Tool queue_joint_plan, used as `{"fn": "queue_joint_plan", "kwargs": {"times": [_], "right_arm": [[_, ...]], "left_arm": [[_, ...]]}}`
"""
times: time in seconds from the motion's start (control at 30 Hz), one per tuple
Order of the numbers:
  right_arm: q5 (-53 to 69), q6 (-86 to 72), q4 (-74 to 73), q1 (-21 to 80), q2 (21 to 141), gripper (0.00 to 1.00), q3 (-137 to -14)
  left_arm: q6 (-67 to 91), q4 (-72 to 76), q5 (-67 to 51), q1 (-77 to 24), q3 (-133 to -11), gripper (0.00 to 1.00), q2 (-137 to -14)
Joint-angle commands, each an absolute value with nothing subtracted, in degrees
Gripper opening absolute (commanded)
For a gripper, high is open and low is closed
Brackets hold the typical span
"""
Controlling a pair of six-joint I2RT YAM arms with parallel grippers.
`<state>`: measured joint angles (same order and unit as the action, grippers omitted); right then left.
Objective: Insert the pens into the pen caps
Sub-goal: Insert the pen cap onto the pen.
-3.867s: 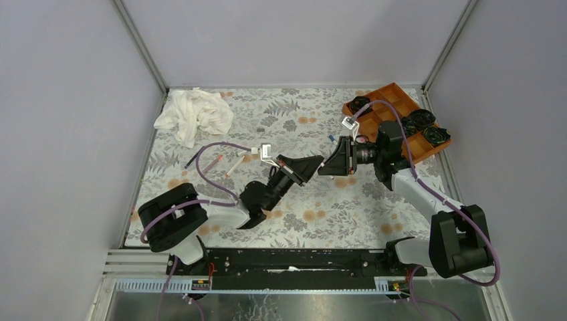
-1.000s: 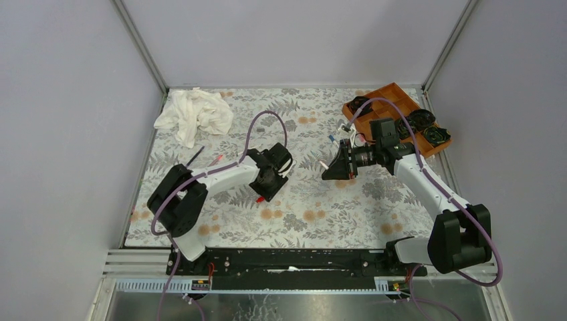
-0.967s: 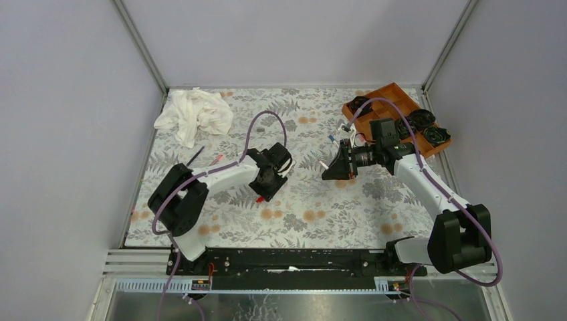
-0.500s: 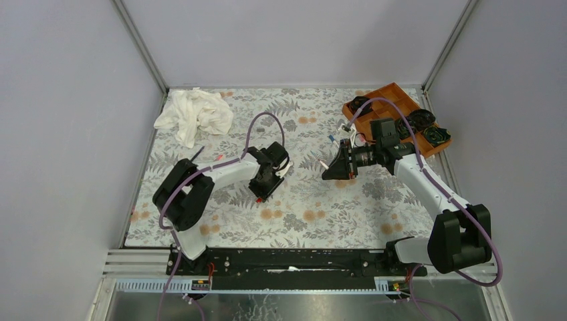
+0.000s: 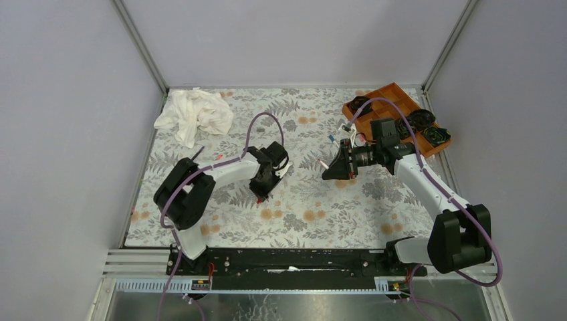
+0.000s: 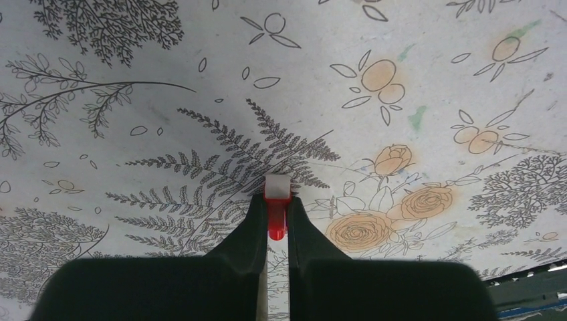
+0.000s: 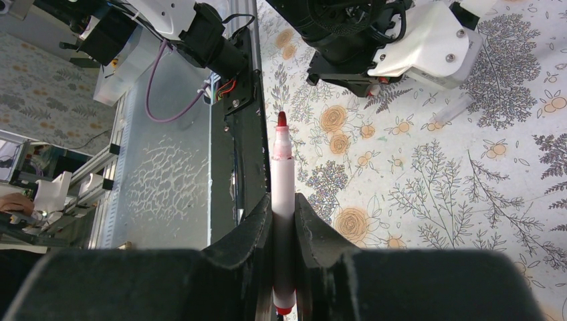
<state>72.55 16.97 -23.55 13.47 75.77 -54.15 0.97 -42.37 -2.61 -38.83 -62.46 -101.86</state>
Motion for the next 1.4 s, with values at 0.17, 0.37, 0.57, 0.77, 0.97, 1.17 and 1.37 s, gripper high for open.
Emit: {"fn": "queue_joint_plan", "kwargs": {"times": [0.17, 0.37, 0.57, 0.77, 0.97, 1.17, 1.37], "right_arm": [[74.8, 18.57, -23.91, 13.1, 75.29, 0.0, -56.09], [76.95, 18.55, -22.54, 13.06, 73.81, 0.0, -55.17], [78.7, 17.2, -20.51, 13.05, 72.42, 0.0, -54.31], [80.21, 9.52, -12.08, 13.14, 70.73, 0.0, -51.36], [80.79, 2.81, -4.18, 13.18, 69.68, 0.0, -49.11], [79.61, -8.88, 9.17, 13.95, 68.63, 0.0, -45.1], [78.79, -11.52, 12.47, 14.39, 67.71, 0.0, -44.0]], "left_arm": [[10.05, -32.25, -5.45, -38.53, -58.62, 0.0, -89.64], [20.84, -11.9, -13.72, -38.58, -49.52, 0.0, -76.17], [34.62, 16.8, -19.61, -38.54, -36.86, 0.0, -66.79], [54.47, 52.32, -15.49, -39.18, -23.8, 0.0, -63.79], [61.58, 76.37, -1.69, -43.43, -18.49, 0.0, -68.7], [61.74, 87.09, 9.93, -49.95, -19.68, 0.0, -75.93], [60.16, 90.63, 18.34, -54.4, -22.81, 0.0, -81.61]]}}
